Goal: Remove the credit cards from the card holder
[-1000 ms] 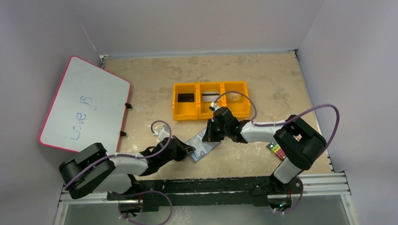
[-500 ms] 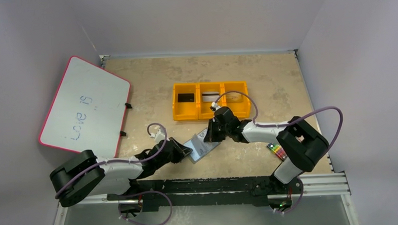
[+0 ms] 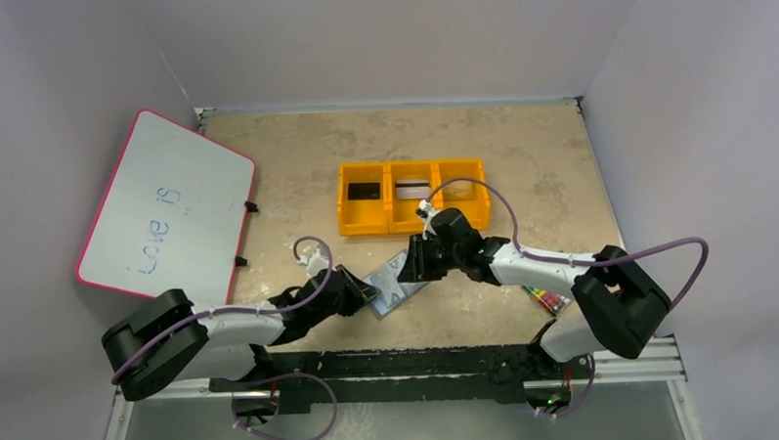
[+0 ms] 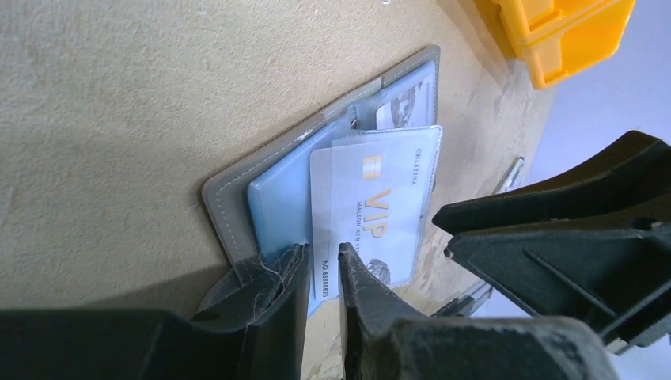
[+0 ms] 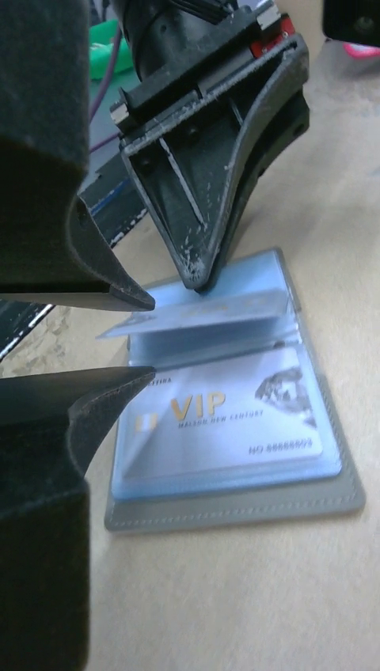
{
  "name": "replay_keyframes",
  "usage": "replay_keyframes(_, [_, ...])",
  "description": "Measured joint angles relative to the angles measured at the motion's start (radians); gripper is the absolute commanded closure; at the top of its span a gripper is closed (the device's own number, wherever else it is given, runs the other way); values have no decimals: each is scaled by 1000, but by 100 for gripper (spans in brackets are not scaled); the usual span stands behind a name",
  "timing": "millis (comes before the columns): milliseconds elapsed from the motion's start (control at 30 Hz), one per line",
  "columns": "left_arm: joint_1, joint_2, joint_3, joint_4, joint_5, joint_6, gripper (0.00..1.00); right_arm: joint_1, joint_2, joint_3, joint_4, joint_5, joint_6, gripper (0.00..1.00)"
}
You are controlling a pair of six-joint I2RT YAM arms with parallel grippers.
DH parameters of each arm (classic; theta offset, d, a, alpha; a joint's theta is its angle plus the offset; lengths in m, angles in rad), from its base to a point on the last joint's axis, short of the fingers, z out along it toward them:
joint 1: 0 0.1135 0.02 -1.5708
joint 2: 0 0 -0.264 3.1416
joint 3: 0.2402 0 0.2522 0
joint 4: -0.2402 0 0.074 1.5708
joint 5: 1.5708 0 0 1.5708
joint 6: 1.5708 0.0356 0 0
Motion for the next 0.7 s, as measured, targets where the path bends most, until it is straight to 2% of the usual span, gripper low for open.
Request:
replay_keyframes(167, [-2,-57,93,-243,-60,61,81,0,63,2,74,-95,-2,63])
replay_keyframes(200, [-2,-72,105,-291,-79,72,81,0,83,2,82,-105,-3,68])
replay_keyframes(233, [-2,-88,109,-328,-95,79,81,0,109,2,93,-125,-5,78])
replay_keyframes(300, [-2,-111,111,-382,-124,90,81,0,149,2,121,-157,-10,85])
replay_keyframes(367, [0,-120,111,-409,-143,94,82,-2,175,3,137,-177,-11,85])
replay_keyframes(433, [0,-118,113,-429,-157,93,82,-5,186,6,142,-198,-16,77])
replay_keyframes(600, [0,-80,163,-478,-187,108,84,-13,169,23,137,-208,-35,73])
replay_keyframes(700, [0,-64,193,-521,-206,123,84,-39,133,21,133,-208,-35,86])
